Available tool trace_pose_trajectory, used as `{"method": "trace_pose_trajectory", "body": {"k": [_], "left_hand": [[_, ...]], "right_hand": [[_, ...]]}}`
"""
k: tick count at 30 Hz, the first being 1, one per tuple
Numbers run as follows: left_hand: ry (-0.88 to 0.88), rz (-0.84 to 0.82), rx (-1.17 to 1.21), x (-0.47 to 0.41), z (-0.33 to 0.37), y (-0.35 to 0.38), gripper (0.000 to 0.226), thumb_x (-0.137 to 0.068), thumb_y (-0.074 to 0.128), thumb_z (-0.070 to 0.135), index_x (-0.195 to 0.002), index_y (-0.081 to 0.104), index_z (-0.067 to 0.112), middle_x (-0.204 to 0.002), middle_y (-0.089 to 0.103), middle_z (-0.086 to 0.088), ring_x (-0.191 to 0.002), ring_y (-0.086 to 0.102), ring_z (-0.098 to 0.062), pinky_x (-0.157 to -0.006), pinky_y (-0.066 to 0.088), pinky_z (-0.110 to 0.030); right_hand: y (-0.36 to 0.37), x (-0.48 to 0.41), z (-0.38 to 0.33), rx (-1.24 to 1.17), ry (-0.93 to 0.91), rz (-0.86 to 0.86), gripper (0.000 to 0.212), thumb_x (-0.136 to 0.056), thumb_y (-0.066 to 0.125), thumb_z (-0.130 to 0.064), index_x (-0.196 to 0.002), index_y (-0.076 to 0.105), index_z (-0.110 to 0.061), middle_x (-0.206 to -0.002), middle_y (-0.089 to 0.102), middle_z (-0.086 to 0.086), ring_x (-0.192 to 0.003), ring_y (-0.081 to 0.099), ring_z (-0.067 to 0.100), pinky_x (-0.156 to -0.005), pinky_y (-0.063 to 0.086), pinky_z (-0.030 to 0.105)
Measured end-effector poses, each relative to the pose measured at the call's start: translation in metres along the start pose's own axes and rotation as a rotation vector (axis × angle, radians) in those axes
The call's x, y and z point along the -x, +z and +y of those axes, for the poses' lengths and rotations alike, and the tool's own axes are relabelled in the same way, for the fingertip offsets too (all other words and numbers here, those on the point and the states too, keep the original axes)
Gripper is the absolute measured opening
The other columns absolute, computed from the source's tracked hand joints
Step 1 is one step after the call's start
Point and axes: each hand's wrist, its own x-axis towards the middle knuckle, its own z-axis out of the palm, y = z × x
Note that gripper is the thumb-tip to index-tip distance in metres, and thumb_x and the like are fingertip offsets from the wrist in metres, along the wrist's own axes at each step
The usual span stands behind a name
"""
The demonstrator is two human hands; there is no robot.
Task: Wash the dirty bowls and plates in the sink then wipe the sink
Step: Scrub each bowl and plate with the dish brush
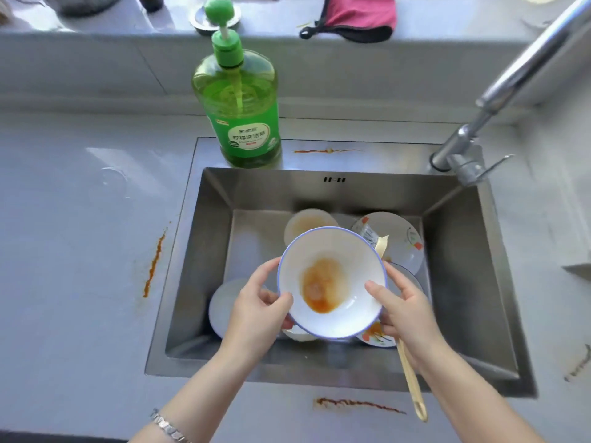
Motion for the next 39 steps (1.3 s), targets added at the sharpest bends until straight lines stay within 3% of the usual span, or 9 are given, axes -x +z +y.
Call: {"method": "trace_pose_trajectory", "body": {"k": [6,10,15,20,24,28,31,35,39], "left_hand": [[-0.037,-0.270,0.355,0.041,-0.004,0.036,0.067,-0.068,0.069,0.036,-0.129,0.043,0.044,-0.108,0.069,0.007,-0.099,0.067,-0.015,-0.075,0.056,-0.029],[0.000,-0.161,0.475,0.054,-0.005,0.051,0.073,-0.060,0.066,0.044,-0.131,0.045,0.040,-0.119,0.063,0.009,-0.108,0.063,-0.016,-0.073,0.056,-0.036],[0.045,-0.058,0.338,0.054,0.003,0.047,0.060,-0.070,0.058,0.035,-0.128,0.045,0.044,-0.097,0.066,0.018,-0.095,0.065,-0.008,-0.066,0.058,-0.035],[0.062,0.015,0.218,0.057,0.010,0.043,0.046,-0.087,0.062,0.019,-0.124,0.045,0.042,-0.089,0.064,0.001,-0.076,0.066,-0.007,-0.067,0.058,-0.032],[0.054,0.034,0.182,0.060,0.018,0.044,0.043,-0.093,0.051,0.011,-0.126,0.045,0.036,-0.082,0.065,-0.001,-0.065,0.065,-0.002,-0.060,0.057,-0.030],[0.025,0.083,0.169,0.059,0.025,0.039,0.040,-0.094,0.049,0.010,-0.128,0.045,0.032,-0.057,0.062,0.019,-0.051,0.063,0.000,-0.048,0.055,-0.024],[-0.010,0.138,0.170,0.057,0.030,0.034,0.040,-0.093,0.051,0.013,-0.128,0.048,0.031,-0.067,0.058,0.014,-0.051,0.061,0.006,-0.046,0.054,-0.023],[-0.056,0.159,0.143,0.056,0.027,0.041,0.040,-0.091,0.053,0.014,-0.125,0.050,0.033,-0.077,0.059,0.007,-0.061,0.063,-0.004,-0.069,0.057,-0.042],[-0.093,0.090,0.187,0.065,0.022,0.050,0.039,-0.091,0.049,0.013,-0.123,0.051,0.035,-0.085,0.068,0.008,-0.067,0.067,-0.012,-0.067,0.059,-0.042]], "right_hand": [[-0.034,0.033,-0.001,-0.110,0.017,-0.027,0.040,-0.090,0.055,-0.009,-0.127,0.054,-0.025,-0.051,0.047,-0.007,-0.033,0.029,0.003,-0.031,0.023,0.012],[-0.045,0.044,-0.004,-0.103,-0.017,-0.059,0.038,-0.088,0.059,-0.019,-0.124,0.051,-0.029,-0.054,0.053,-0.009,-0.033,0.033,0.003,-0.032,0.026,0.012],[-0.083,0.050,-0.020,0.382,-0.266,0.023,0.032,-0.090,0.051,-0.012,-0.119,0.045,-0.026,-0.079,0.065,-0.003,-0.049,0.047,0.002,-0.043,0.035,0.012],[-0.085,0.059,-0.042,0.881,-0.512,-0.296,0.043,-0.090,0.051,-0.005,-0.116,0.049,-0.039,-0.094,0.049,-0.015,-0.077,0.050,-0.007,-0.070,0.039,0.004],[-0.070,0.043,-0.033,1.098,-0.563,-0.285,0.026,-0.090,0.054,-0.010,-0.112,0.058,-0.021,-0.106,0.058,-0.003,-0.094,0.056,0.012,-0.083,0.046,0.024],[-0.065,0.040,-0.025,1.182,-0.575,-0.247,0.035,-0.093,0.053,-0.022,-0.124,0.057,-0.035,-0.102,0.065,-0.003,-0.093,0.060,0.016,-0.079,0.046,0.028],[-0.069,0.043,-0.024,1.349,-0.499,-0.279,0.036,-0.096,0.045,-0.036,-0.125,0.044,-0.057,-0.094,0.069,-0.008,-0.085,0.061,0.014,-0.070,0.046,0.026],[-0.061,0.057,-0.022,1.083,-0.332,-0.492,0.032,-0.096,0.044,-0.032,-0.122,0.052,-0.051,-0.112,0.066,-0.018,-0.101,0.060,0.004,-0.089,0.047,0.023],[-0.049,0.051,-0.022,1.096,-0.467,-0.391,0.039,-0.095,0.043,-0.026,-0.115,0.052,-0.059,-0.069,0.060,-0.013,-0.064,0.054,0.007,-0.067,0.044,0.027]]}}
